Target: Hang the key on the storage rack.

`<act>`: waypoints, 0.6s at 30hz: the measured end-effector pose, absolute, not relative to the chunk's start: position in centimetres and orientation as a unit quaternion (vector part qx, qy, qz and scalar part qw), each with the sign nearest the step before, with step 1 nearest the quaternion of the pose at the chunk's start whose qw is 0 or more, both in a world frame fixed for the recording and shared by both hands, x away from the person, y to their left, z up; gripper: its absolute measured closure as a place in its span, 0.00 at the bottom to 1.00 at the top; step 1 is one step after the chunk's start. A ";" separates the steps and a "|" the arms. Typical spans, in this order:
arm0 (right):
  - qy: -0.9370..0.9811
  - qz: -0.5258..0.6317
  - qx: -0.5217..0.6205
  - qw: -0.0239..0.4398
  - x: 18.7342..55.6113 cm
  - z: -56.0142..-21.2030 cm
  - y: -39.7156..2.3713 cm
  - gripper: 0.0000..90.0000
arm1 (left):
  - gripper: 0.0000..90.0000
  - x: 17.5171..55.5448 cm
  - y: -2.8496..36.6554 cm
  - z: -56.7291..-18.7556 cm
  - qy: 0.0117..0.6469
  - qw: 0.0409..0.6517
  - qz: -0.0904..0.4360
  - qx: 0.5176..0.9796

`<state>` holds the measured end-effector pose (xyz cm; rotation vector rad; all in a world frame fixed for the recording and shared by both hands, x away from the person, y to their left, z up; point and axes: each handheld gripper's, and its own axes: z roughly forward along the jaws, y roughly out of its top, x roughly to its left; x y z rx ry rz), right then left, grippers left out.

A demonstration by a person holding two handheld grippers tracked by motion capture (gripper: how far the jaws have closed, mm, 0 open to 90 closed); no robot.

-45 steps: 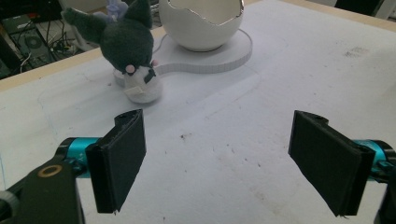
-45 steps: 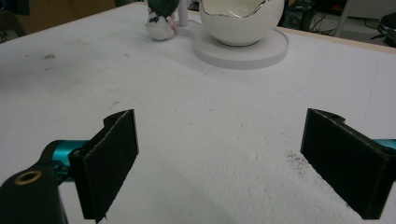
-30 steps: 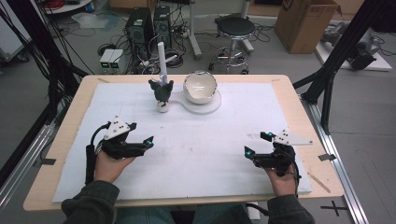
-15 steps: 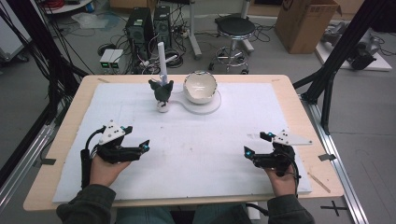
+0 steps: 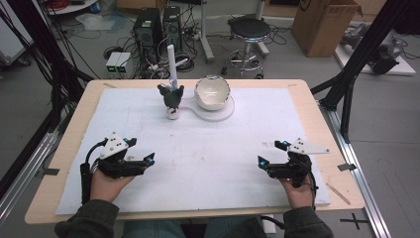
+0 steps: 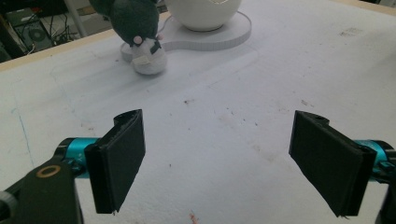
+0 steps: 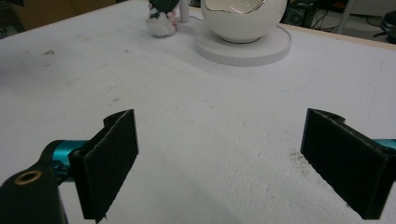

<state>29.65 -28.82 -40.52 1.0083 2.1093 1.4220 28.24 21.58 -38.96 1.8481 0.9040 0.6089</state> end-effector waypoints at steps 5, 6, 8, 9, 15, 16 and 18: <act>0.755 0.508 0.361 0.202 29.7 -40.6 -28.8 0.12 | 0.21 27.9 21.9 -39.0 0.371 0.477 0.251 0.756; 0.756 0.508 0.361 0.203 29.7 -40.6 -28.8 0.12 | 0.21 27.8 22.0 -39.0 0.370 0.476 0.252 0.757; 0.756 0.507 0.362 0.200 29.7 -40.6 -28.8 0.12 | 0.21 27.6 22.1 -39.0 0.371 0.475 0.252 0.757; 0.757 0.507 0.361 0.200 29.7 -40.6 -28.8 0.12 | 0.21 27.5 22.2 -39.0 0.369 0.476 0.253 0.757; 0.756 0.508 0.360 0.200 29.7 -40.7 -28.8 0.12 | 0.21 27.1 22.6 -39.0 0.374 0.477 0.259 0.752; 0.757 0.507 0.360 0.201 29.7 -40.7 -28.8 0.12 | 0.21 27.0 22.7 -39.0 0.373 0.477 0.259 0.753; 0.757 0.507 0.361 0.200 29.7 -40.7 -28.7 0.12 | 0.21 26.8 22.9 -39.0 0.373 0.479 0.261 0.751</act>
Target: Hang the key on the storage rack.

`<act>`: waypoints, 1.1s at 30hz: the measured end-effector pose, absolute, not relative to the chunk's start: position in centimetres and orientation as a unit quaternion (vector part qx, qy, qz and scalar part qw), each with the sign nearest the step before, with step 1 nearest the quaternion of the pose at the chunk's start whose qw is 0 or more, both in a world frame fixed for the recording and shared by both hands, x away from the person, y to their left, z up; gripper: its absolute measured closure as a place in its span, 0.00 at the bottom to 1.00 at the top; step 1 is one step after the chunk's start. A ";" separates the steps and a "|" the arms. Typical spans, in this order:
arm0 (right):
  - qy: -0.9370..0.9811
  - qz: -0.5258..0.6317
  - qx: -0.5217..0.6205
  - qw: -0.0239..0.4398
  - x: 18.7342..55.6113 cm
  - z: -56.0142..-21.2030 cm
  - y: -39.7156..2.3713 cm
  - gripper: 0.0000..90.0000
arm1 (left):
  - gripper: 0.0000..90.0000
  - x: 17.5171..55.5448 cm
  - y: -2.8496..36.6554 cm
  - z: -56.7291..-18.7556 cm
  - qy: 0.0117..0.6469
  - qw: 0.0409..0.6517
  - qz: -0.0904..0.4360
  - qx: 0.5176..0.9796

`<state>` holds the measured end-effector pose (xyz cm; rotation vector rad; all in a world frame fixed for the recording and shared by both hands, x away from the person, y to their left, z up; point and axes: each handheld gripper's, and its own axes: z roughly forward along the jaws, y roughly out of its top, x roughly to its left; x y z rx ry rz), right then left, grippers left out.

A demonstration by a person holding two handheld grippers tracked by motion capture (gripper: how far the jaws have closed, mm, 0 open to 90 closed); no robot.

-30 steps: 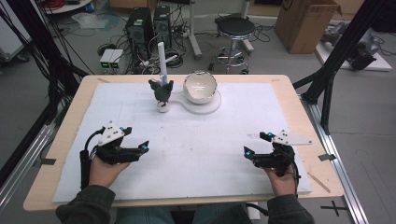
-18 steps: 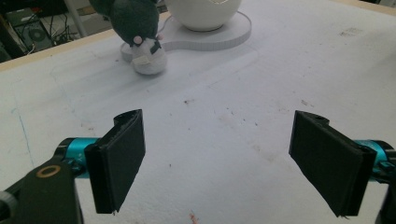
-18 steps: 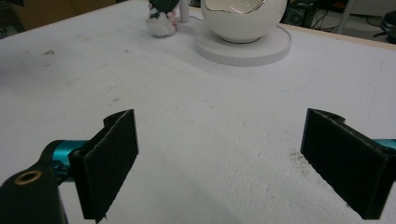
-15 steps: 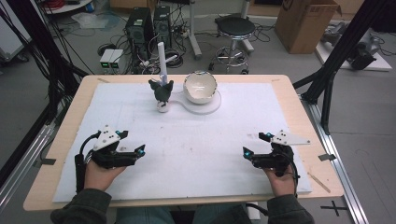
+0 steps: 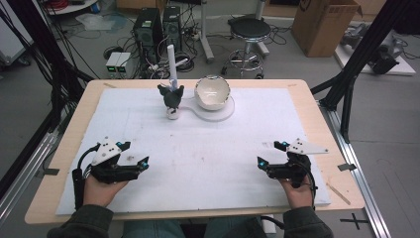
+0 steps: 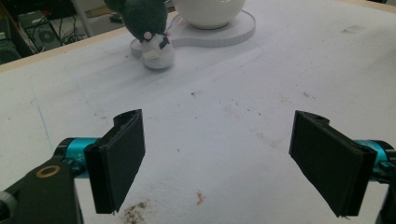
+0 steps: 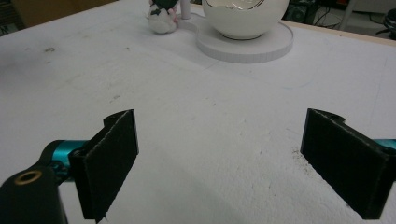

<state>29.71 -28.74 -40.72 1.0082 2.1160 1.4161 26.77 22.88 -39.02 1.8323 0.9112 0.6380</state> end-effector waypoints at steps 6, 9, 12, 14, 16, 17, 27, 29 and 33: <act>0.758 0.506 0.360 0.200 29.7 -40.7 -28.7 0.12 | 0.21 26.3 23.4 -39.0 0.375 0.482 0.269 0.745; 0.758 0.507 0.360 0.199 29.7 -40.7 -28.7 0.12 | 0.21 26.1 23.6 -38.9 0.377 0.484 0.269 0.743; 0.758 0.507 0.359 0.199 29.7 -40.7 -28.7 0.12 | 0.21 25.9 23.7 -38.9 0.377 0.484 0.271 0.742; 0.758 0.507 0.359 0.199 29.7 -40.8 -28.7 0.12 | 0.21 25.7 23.8 -38.9 0.379 0.487 0.272 0.739; 0.758 0.507 0.358 0.200 29.7 -40.8 -28.7 0.12 | 0.21 25.5 23.9 -38.9 0.377 0.486 0.273 0.739; 0.758 0.506 0.359 0.200 29.7 -40.8 -28.7 0.12 | 0.21 25.5 24.0 -38.9 0.378 0.487 0.272 0.739; 0.764 0.497 0.360 0.199 29.6 -41.1 -28.8 0.12 | 0.20 24.7 24.7 -39.1 0.376 0.494 0.274 0.735; 0.765 0.497 0.360 0.198 29.6 -41.2 -28.8 0.12 | 0.20 24.6 24.8 -39.1 0.376 0.494 0.276 0.734; 0.767 0.495 0.359 0.195 29.6 -41.2 -28.7 0.12 | 0.20 24.3 25.0 -39.2 0.373 0.497 0.277 0.733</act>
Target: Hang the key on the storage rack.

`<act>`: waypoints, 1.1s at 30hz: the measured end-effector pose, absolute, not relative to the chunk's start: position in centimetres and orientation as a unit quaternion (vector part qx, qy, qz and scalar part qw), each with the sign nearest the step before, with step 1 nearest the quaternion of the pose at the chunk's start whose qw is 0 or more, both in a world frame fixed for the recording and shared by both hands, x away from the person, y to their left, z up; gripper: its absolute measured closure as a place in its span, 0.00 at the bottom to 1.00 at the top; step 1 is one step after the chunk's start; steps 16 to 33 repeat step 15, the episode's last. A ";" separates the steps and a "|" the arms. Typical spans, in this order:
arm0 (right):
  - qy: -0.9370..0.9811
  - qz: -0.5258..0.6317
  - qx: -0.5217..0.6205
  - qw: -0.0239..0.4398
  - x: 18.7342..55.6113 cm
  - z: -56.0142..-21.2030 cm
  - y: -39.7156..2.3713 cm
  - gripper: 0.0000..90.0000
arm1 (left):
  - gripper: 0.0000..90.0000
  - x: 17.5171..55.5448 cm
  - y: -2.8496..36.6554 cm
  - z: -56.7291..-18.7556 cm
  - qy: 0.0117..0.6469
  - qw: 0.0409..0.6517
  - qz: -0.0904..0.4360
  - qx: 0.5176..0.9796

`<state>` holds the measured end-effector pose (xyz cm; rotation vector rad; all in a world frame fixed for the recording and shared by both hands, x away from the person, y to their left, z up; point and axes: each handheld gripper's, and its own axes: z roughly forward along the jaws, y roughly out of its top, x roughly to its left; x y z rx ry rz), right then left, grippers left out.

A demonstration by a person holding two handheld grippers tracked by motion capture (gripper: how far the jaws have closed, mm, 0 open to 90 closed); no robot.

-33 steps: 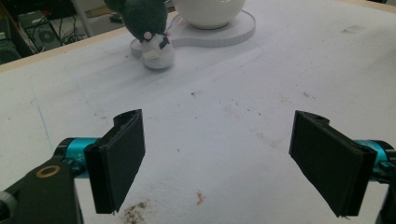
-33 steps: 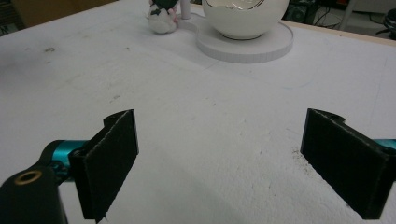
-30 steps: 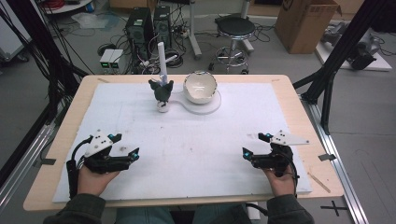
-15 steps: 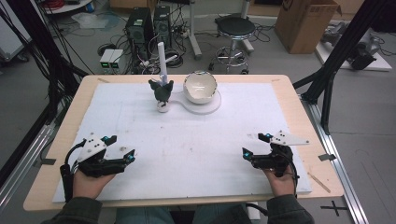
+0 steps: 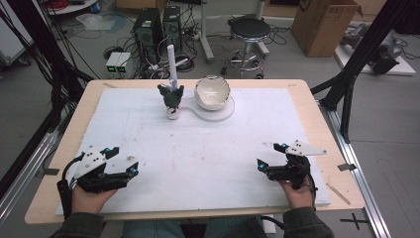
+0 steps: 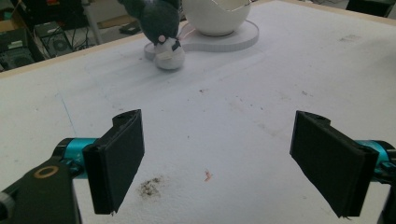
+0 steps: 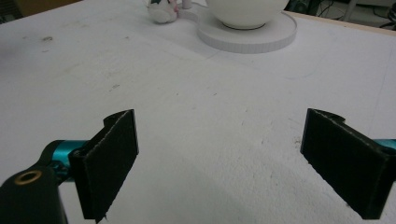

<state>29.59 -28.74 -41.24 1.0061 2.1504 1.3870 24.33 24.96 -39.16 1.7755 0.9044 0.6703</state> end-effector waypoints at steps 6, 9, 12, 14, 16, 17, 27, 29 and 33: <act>0.770 0.493 0.356 0.191 29.6 -41.4 -28.5 0.12 | 0.20 24.2 25.0 -39.2 0.365 0.496 0.281 0.736; 0.772 0.492 0.354 0.191 29.6 -41.4 -28.4 0.12 | 0.20 24.3 25.0 -39.4 0.367 0.492 0.282 0.737; 0.772 0.494 0.352 0.193 29.5 -41.4 -28.4 0.12 | 0.20 24.4 25.0 -39.6 0.370 0.497 0.275 0.735; 0.770 0.492 0.356 0.194 29.5 -41.4 -28.5 0.12 | 0.20 24.4 24.9 -39.6 0.369 0.499 0.277 0.734; 0.770 0.493 0.356 0.194 29.5 -41.4 -28.5 0.12 | 0.20 24.4 24.8 -39.6 0.368 0.500 0.277 0.733; 0.770 0.493 0.356 0.194 29.5 -41.4 -28.5 0.12 | 0.20 24.4 24.8 -39.6 0.368 0.500 0.277 0.733; 0.770 0.493 0.356 0.194 29.5 -41.4 -28.5 0.12 | 0.20 24.4 24.8 -39.6 0.368 0.500 0.277 0.733; 0.770 0.493 0.356 0.194 29.5 -41.4 -28.5 0.12 | 0.20 24.4 24.8 -39.6 0.368 0.500 0.277 0.733; 0.770 0.493 0.356 0.194 29.5 -41.4 -28.5 0.12 | 0.20 24.4 24.8 -39.6 0.368 0.500 0.277 0.733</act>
